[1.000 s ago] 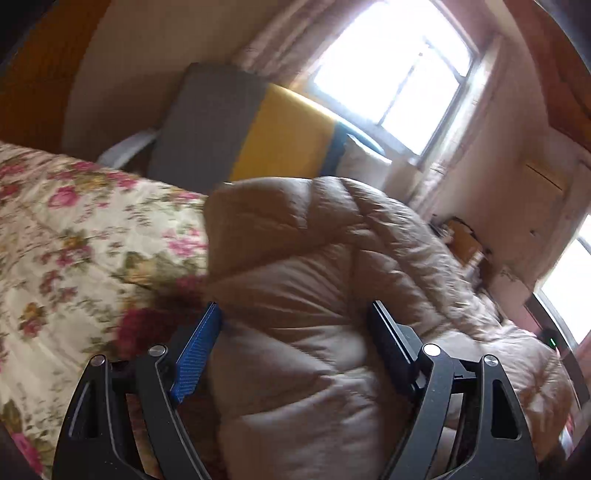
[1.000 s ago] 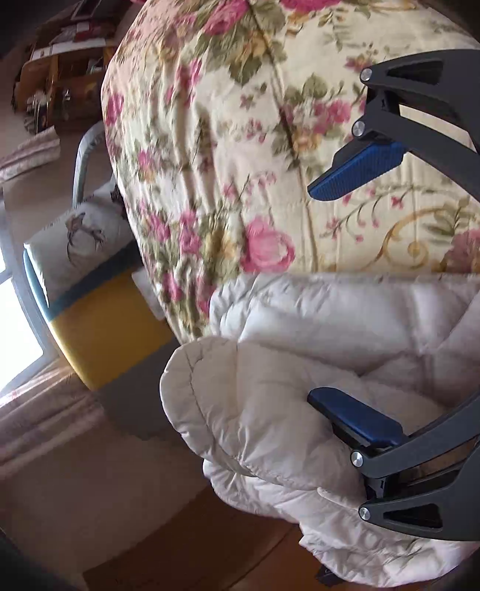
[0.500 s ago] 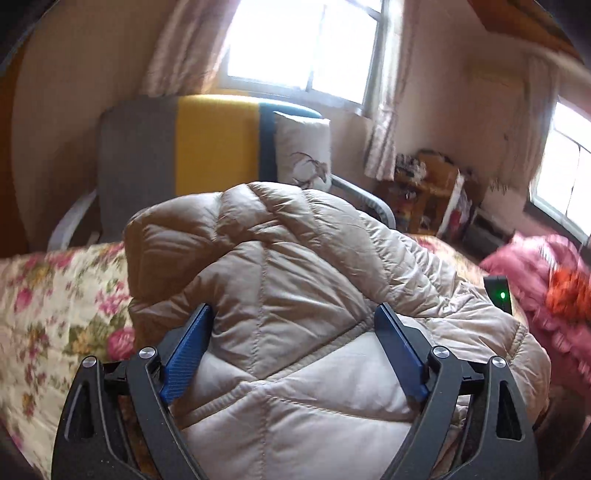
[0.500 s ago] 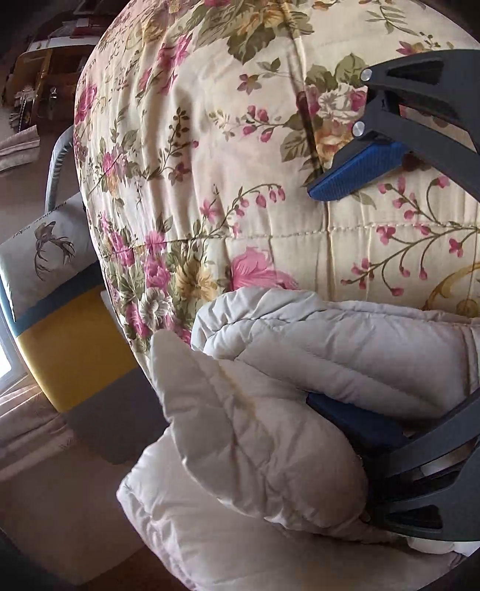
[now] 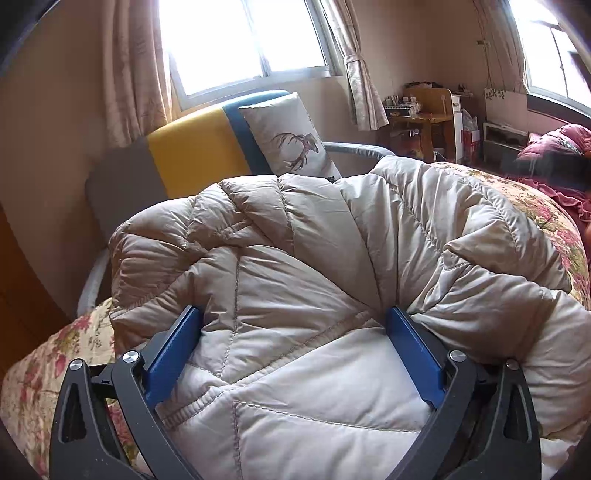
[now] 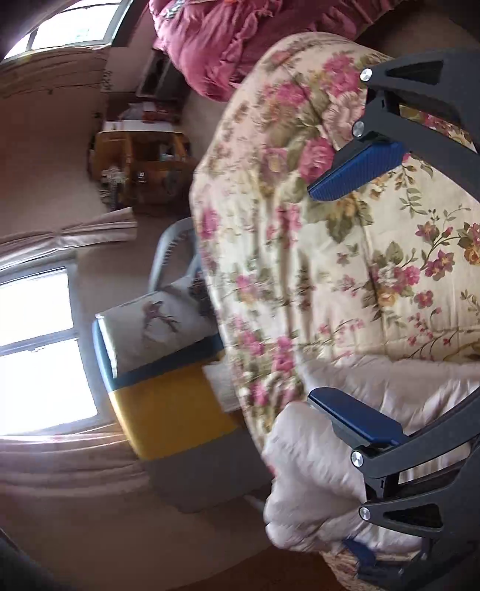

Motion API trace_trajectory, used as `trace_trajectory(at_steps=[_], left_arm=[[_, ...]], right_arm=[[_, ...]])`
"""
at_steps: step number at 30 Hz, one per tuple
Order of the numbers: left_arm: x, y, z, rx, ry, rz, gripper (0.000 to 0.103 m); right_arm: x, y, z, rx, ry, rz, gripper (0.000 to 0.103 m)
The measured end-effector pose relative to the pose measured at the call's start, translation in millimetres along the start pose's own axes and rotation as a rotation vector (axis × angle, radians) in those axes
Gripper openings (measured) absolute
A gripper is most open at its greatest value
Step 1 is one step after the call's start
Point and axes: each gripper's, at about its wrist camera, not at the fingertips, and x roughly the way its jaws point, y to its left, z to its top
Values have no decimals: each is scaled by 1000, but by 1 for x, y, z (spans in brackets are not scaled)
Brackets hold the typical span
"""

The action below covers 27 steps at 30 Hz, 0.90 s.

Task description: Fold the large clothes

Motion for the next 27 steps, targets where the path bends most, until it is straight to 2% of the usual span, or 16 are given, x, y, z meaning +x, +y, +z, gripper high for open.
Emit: trace_trajectory(at_steps=[2, 4, 7, 8, 10, 12, 14, 17, 19, 21, 22, 27], left_arm=[[-1, -2, 0, 4, -4, 10, 99], [-3, -1, -1, 4, -11, 17, 99], [-9, 7, -1, -14, -18, 9, 99], [-13, 10, -1, -24, -12, 0, 99], [-24, 27, 0, -63, -2, -36, 99], [-30, 44, 4, -134, 16, -56, 99], [-32, 68, 14, -237, 40, -38, 99], [-20, 94, 38, -345, 84, -59, 99], [0, 94, 56, -318, 134, -31, 99], [22, 92, 66, -278, 179, -7, 99], [38, 90, 69, -252, 200, 31, 99], [96, 83, 48, -166, 287, 106, 100]], right_arm=[[-10, 30, 20, -35, -27, 80, 101], [-7, 65, 26, -102, -1, 95, 101], [17, 105, 12, -194, 27, 5, 101], [31, 110, 4, -227, 43, -58, 101], [54, 106, -18, -262, 76, -159, 101], [73, 88, -38, -218, 95, -173, 101], [83, 70, -54, -166, 97, -190, 101], [84, 55, -61, -74, 119, -109, 101], [84, 60, -63, -88, 143, -52, 101], [87, 69, -62, -128, 160, -66, 101], [90, 72, -61, -140, 170, -79, 101], [110, 67, -63, -78, 228, -70, 101]])
